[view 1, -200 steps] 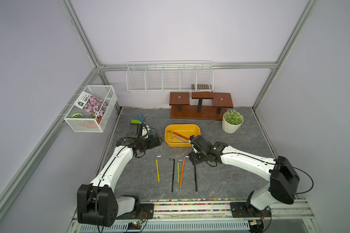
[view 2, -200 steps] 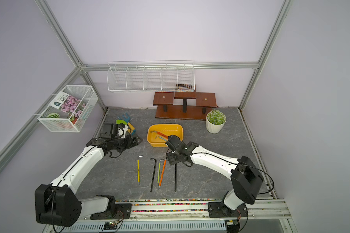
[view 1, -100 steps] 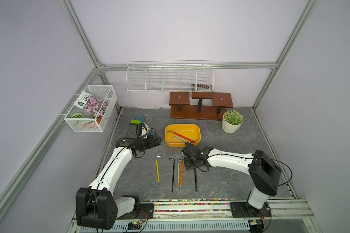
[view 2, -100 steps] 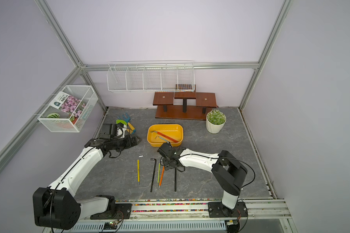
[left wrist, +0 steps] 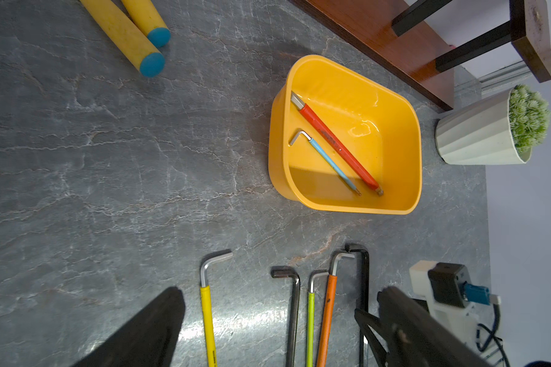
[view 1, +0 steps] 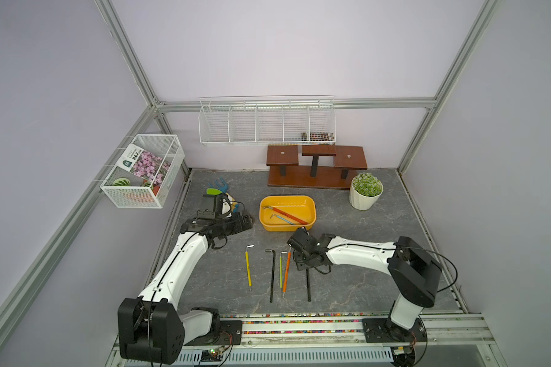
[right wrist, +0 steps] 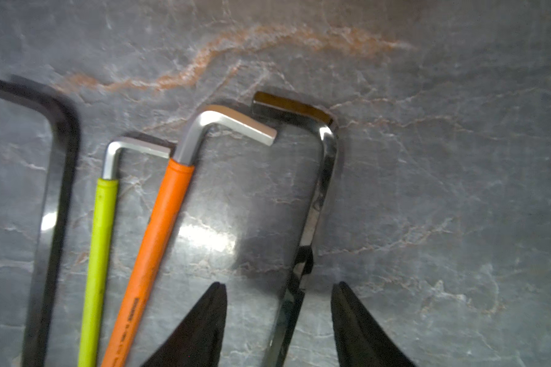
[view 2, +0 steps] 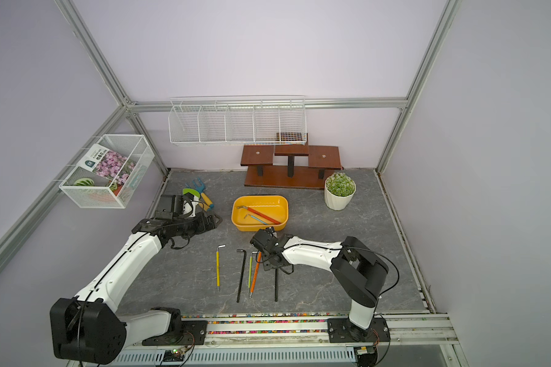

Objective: Put the hex key on the desktop into the storage box
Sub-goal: Pick up the Allen key from the center of the board.

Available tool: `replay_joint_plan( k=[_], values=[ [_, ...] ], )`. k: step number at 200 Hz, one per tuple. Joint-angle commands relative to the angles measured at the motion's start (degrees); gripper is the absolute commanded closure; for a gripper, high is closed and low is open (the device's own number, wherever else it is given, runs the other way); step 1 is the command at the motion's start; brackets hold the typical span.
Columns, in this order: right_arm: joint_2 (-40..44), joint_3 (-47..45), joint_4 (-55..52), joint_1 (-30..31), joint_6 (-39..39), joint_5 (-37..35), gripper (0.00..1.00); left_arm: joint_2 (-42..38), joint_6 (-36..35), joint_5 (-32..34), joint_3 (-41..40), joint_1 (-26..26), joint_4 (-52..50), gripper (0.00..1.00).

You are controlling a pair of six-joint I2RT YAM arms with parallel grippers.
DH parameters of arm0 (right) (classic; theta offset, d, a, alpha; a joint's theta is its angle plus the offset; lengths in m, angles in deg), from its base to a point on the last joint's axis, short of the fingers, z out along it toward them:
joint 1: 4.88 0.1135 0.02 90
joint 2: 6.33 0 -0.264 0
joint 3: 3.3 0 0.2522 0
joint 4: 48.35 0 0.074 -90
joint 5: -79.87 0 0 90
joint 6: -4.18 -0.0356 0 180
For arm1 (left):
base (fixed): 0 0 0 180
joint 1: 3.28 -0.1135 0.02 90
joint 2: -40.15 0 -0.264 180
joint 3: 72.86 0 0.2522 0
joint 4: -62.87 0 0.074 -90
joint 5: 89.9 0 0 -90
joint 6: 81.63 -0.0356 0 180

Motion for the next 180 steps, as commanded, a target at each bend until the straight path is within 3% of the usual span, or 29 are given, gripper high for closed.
replay_joint_plan(
  k=[1, 55, 124, 180],
  values=[
    [0.1, -2.4, 0.7, 0.1, -1.9, -0.2, 0.43, -0.9, -1.0, 1.1, -0.4, 0.0, -0.9, 0.0],
    [-2.7, -3.3, 2.0, 0.1, -2.9, -0.3, 0.52, -0.8, -0.9, 1.1, -0.4, 0.0, -0.9, 0.0],
    [0.3, -4.8, -0.3, 0.1, -3.5, -4.0, 0.88, -0.1, -1.0, 1.1, -0.5, 0.0, -1.0, 0.0],
    [4.1, -2.8, -3.7, 0.0, -2.9, -6.7, 1.0, 0.5, -1.1, 1.3, -0.5, 0.0, -1.1, 0.0]
  ],
)
